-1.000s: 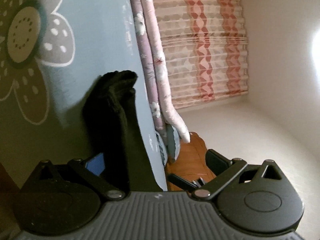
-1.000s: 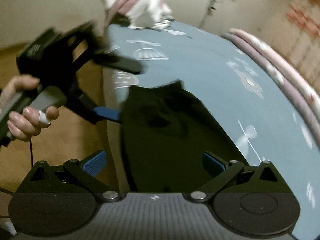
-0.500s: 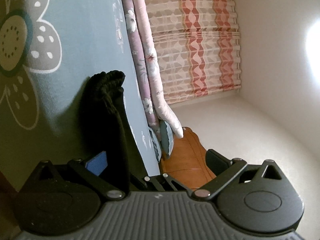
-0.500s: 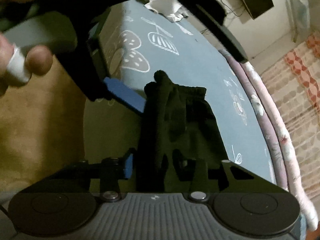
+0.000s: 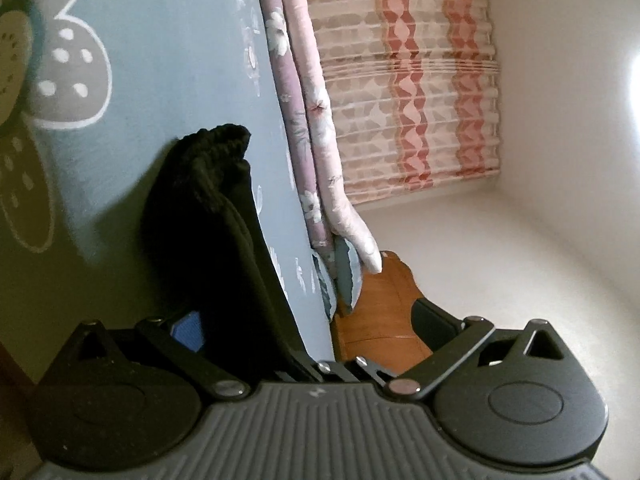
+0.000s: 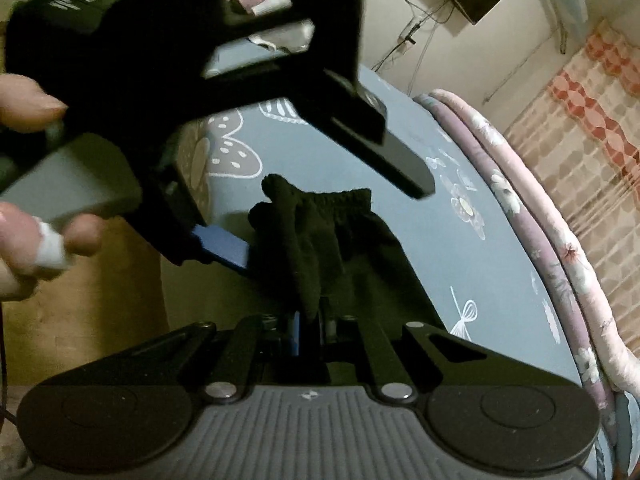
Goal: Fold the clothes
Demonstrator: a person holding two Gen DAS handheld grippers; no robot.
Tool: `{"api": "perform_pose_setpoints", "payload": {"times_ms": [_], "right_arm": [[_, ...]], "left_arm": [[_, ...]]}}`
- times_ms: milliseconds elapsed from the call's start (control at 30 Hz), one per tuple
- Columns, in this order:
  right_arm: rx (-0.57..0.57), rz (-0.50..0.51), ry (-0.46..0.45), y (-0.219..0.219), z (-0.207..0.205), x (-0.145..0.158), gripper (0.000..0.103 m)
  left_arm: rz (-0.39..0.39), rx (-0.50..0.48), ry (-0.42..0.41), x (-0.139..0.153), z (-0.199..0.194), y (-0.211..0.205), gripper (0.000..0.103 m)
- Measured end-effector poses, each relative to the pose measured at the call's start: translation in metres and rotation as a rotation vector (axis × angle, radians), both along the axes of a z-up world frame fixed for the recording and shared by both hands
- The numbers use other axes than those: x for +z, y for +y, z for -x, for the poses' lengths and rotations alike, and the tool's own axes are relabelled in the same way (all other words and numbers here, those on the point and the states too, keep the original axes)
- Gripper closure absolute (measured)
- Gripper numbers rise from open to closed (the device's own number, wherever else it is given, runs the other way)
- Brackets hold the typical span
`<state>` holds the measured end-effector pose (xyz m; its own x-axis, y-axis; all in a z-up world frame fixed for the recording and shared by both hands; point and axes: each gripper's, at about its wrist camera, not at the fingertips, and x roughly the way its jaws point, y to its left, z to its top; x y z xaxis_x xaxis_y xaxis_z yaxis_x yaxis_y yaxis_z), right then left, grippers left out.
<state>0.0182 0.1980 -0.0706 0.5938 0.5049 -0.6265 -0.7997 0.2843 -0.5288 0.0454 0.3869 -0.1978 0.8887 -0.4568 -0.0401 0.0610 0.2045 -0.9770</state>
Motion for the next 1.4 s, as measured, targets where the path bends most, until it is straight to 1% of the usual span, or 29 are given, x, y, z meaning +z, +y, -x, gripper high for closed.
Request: {"api": "perform_pose_setpoints", "payload": {"times_ms": [167,233,300,367,433,500,567,667,733,767,800,833,867,900,933,1033,1067,1100,1200,1300,1400], "right_arm": [[0.003,-0.017,0.007,-0.001,-0.003,0.002,0.094],[0.005,-0.022,0.011,-0.003,-0.003,0.003,0.094],[0.006,-0.023,0.025,-0.003,-0.004,0.003,0.094],[0.009,-0.028,0.039,-0.005,-0.003,0.004,0.093],[0.013,-0.033,0.050,-0.008,-0.001,0.004,0.091],[0.018,-0.041,0.065,-0.010,0.001,0.004,0.083],[0.021,-0.052,0.087,-0.015,0.002,0.006,0.078],[0.020,-0.079,0.130,-0.025,0.006,0.012,0.071],[0.026,-0.103,0.167,-0.033,0.008,0.018,0.065],[0.032,-0.115,0.181,-0.037,0.008,0.020,0.062],[0.038,-0.127,0.195,-0.041,0.009,0.023,0.058],[0.045,-0.135,0.200,-0.045,0.010,0.025,0.056],[0.051,-0.140,0.200,-0.049,0.010,0.026,0.053],[0.057,-0.146,0.200,-0.052,0.011,0.027,0.050],[0.059,-0.148,0.202,-0.056,0.012,0.028,0.049],[0.020,-0.163,0.222,-0.068,0.002,0.028,0.043],[0.002,-0.169,0.234,-0.073,-0.003,0.027,0.039],[-0.019,-0.182,0.255,-0.078,-0.011,0.028,0.034],[-0.104,-0.259,0.392,-0.098,-0.044,0.030,0.027],[-0.210,-0.372,0.612,-0.124,-0.080,0.025,0.022],[-0.297,-0.486,0.844,-0.147,-0.113,0.017,0.020]], "left_arm": [[-0.021,0.025,0.061,-0.001,-0.015,0.009,0.002],[-0.022,0.039,0.105,-0.003,-0.022,0.013,0.002],[-0.019,0.045,0.119,-0.004,-0.023,0.012,0.002],[-0.033,0.043,0.125,-0.002,-0.023,0.011,0.002],[-0.055,0.040,0.140,0.001,-0.023,0.009,0.006],[-0.080,0.037,0.157,0.004,-0.024,0.008,0.008],[-0.127,0.031,0.175,0.008,-0.024,0.006,0.011],[-0.206,0.021,0.202,0.014,-0.024,0.003,0.025],[-0.259,0.014,0.220,0.018,-0.024,0.001,0.038],[-0.285,0.011,0.228,0.020,-0.024,0.000,0.041],[-0.312,0.007,0.237,0.022,-0.024,-0.001,0.050],[-0.338,0.005,0.249,0.023,-0.023,-0.002,0.063],[-0.362,0.007,0.263,0.024,-0.023,-0.003,0.070],[-0.386,0.009,0.276,0.025,-0.023,-0.004,0.080],[-0.411,0.011,0.289,0.027,-0.022,-0.005,0.084],[-0.480,0.007,0.302,0.034,-0.021,-0.010,0.085],[-0.511,0.006,0.305,0.038,-0.020,-0.012,0.085],[-0.537,0.005,0.302,0.043,-0.020,-0.015,0.085],[-0.598,-0.003,0.284,0.056,-0.018,-0.021,0.085],[-0.633,-0.005,0.259,0.072,-0.016,-0.027,0.085],[-0.668,-0.025,0.213,0.089,-0.015,-0.035,0.085]]}}
